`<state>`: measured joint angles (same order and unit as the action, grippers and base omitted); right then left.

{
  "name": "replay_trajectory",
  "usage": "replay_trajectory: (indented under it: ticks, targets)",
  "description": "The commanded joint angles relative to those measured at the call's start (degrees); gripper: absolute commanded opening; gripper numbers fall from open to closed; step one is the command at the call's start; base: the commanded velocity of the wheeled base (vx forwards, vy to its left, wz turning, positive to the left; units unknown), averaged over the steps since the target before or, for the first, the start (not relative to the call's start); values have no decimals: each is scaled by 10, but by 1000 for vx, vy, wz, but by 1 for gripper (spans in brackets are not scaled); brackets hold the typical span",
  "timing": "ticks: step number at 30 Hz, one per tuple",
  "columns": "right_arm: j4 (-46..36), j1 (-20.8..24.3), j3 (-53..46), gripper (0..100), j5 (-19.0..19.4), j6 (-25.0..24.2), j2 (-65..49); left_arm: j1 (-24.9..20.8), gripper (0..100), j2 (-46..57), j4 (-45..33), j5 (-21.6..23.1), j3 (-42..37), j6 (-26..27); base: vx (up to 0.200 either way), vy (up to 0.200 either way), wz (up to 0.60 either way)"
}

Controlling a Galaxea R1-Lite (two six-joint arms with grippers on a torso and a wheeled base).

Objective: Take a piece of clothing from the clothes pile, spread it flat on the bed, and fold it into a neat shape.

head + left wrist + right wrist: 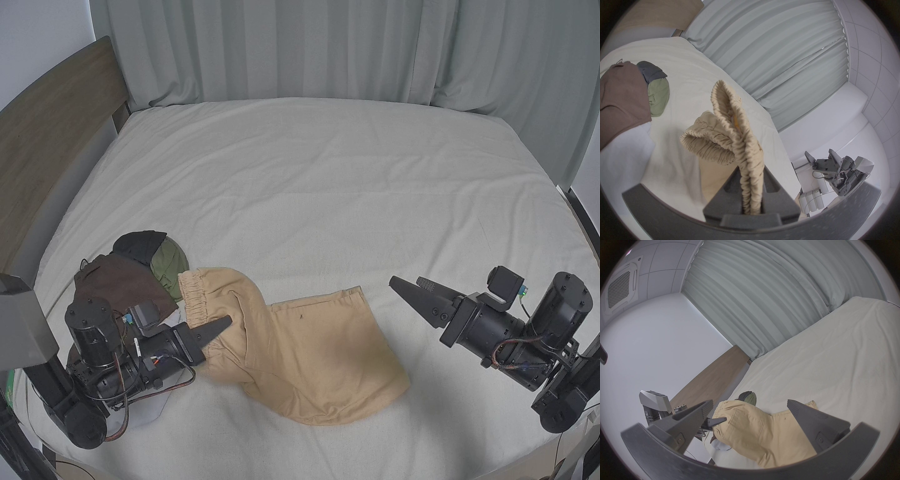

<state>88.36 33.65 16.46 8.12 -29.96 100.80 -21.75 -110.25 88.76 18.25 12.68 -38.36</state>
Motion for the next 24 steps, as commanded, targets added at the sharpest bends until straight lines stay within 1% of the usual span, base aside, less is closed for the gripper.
replay_trajectory:
  ticks: [1,4,8,14,20,24]
  targets:
    - [1,-2,1,100,1,0,-1,-14,0,-10,0,0,6,-5,0,0,0]
    - [1,-9,2,100,1,0,-1,-25,0,-25,0,-1,17,-17,0,0,0]
    - [0,-9,2,100,7,-1,-9,-47,0,-54,0,-13,38,-19,0,0,0]
    - [0,-10,1,100,9,-1,-10,-80,0,-109,1,-59,86,-20,0,0,0]
    - [0,-10,2,100,10,-1,-10,-98,0,-143,1,-66,117,-22,0,0,0]
    - [0,-15,2,100,11,-1,-10,-105,0,-154,1,-66,139,-58,0,0,0]
